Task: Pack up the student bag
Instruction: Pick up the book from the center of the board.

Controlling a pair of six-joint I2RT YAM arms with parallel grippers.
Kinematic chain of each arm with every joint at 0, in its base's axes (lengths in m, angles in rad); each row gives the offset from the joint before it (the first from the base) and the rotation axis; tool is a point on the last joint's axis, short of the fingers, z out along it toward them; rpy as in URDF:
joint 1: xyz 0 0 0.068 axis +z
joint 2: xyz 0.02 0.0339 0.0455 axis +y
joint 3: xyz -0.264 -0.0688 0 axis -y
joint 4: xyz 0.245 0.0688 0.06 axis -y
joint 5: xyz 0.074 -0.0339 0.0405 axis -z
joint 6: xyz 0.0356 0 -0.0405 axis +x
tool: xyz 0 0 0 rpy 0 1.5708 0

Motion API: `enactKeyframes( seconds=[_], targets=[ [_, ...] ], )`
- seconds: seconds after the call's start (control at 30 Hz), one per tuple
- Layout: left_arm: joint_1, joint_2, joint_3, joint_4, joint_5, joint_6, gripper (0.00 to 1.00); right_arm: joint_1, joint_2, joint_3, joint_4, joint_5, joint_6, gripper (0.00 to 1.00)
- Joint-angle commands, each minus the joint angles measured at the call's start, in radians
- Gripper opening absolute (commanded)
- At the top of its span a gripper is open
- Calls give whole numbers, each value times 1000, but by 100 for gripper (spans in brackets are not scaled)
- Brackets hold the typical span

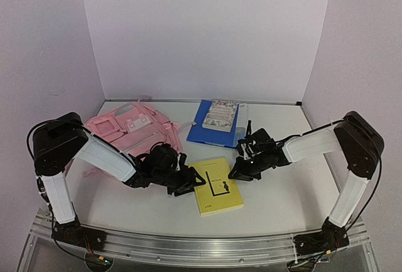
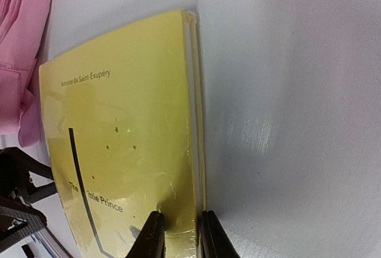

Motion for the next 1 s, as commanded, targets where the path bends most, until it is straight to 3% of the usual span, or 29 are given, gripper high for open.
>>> enactKeyframes(
  seconds=[0.0, 0.27, 0.5, 0.97],
  targets=[
    [-7, 36, 27, 87, 40, 22, 60, 28, 78, -34, 18, -100, 18, 10],
    [-7, -45, 65, 84, 15, 87, 60, 28, 93, -41, 33, -151, 31, 0],
    [-6, -126, 94, 2, -63, 159, 60, 28, 83, -33, 34, -165, 60, 0],
    [-6, -187, 159, -24, -66, 214, 60, 31, 53, -43, 34, -102, 134, 0]
  ],
)
